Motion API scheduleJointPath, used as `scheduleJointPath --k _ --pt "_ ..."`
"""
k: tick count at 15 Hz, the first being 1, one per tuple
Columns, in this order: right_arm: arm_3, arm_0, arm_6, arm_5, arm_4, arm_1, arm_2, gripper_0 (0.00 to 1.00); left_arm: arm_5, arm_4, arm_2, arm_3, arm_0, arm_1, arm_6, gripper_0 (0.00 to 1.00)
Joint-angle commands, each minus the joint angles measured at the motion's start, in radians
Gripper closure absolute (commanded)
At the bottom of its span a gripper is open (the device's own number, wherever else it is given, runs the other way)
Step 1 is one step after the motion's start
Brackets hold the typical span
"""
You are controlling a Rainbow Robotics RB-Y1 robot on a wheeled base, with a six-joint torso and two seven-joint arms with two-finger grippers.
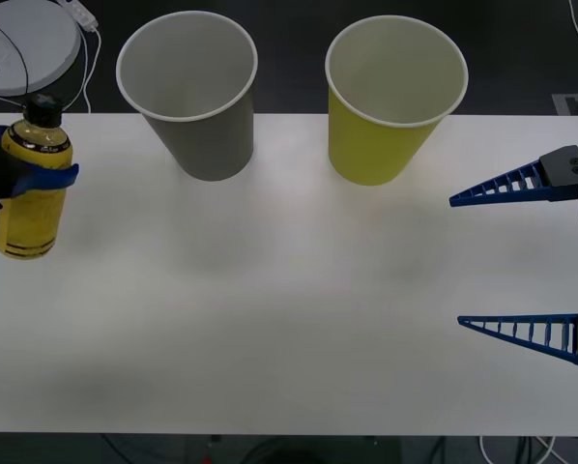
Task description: Put the can into the green bin and the plastic bottle into the gray bin
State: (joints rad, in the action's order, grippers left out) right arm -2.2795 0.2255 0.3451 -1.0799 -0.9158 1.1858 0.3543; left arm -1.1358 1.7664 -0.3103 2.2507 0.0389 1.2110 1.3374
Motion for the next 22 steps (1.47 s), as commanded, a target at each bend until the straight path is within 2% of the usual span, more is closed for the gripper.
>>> scheduleJointPath --k 1,12,16,22 --pt "0.0 0.0 0.0 0.0 0.0 0.0 0.0 0.0 -0.044 -0.019 0.037 -0.036 0.076 0.024 -0.001 1.0" --pt "0.0 0.0 0.0 0.0 0.0 0.0 0.0 0.0 -0.05 -0.119 0.37 -0.246 0.435 0.142 -0.06 1.0" --pt "0.0 0.0 0.0 0.0 0.0 0.0 0.0 0.0 -0.15 -0.153 0.473 -0.326 0.615 0.145 -0.081 1.0" --pt "0.0 0.0 0.0 0.0 0.0 0.0 0.0 0.0 -0.156 -0.185 0.695 -0.453 0.871 0.133 -0.089 1.0"
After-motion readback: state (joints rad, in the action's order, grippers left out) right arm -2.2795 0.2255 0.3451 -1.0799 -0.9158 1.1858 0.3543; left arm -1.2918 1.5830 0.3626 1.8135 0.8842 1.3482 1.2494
